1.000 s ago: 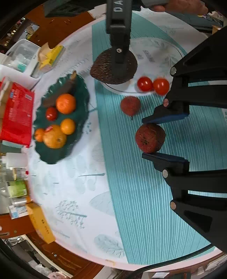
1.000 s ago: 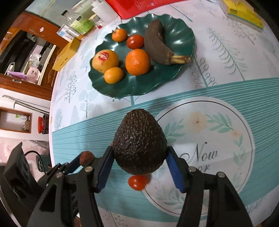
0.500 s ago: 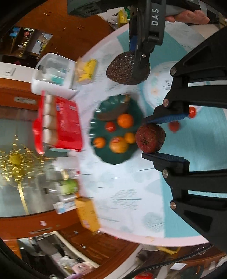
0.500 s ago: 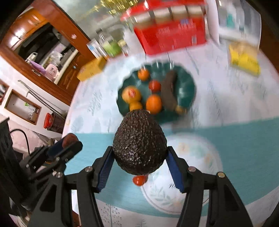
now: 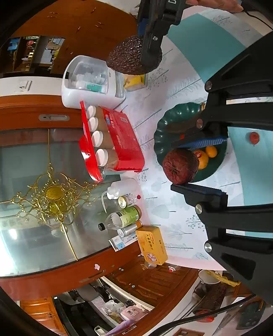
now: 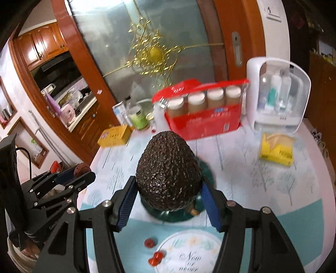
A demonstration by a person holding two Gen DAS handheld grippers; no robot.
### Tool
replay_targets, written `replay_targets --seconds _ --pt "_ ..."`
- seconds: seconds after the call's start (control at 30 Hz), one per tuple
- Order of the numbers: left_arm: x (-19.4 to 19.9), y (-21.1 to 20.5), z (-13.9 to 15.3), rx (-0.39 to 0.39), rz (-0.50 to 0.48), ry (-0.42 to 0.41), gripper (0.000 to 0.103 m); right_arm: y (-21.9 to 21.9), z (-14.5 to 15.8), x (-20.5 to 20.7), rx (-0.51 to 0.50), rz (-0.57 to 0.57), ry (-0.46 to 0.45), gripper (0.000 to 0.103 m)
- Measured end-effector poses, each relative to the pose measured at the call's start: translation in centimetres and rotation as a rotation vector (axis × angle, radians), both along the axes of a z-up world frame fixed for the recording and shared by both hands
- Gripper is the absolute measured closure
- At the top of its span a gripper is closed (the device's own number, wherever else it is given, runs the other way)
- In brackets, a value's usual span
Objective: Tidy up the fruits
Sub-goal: 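Carry the avocado and dried red fruit onto the green plate and release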
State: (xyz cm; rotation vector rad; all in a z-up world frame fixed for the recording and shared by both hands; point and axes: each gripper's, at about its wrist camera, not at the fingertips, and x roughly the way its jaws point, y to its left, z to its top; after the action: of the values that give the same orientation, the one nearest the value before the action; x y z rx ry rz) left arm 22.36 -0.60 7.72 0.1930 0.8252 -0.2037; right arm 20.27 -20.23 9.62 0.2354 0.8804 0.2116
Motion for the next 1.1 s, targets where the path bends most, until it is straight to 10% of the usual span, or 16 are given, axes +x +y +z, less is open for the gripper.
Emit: replay_targets --seconds 0.67,1.0,1.1 --pt "12.2 -2.7 -17.3 0.018 -0.029 0.294 0.073 0.1 -20.7 10.4 -0.181 0.01 0.413 0.043" --pt "14.3 -3.5 -23.0 0.012 -0.032 0.409 0.072 1.8 -23.1 11.3 -0.189 0.079 0.416 0.04" --pt "14.2 -3.8 -23.4 0.016 -0.045 0.412 0.056 1.3 -22.8 11.7 -0.168 0.07 0.392 0.04"
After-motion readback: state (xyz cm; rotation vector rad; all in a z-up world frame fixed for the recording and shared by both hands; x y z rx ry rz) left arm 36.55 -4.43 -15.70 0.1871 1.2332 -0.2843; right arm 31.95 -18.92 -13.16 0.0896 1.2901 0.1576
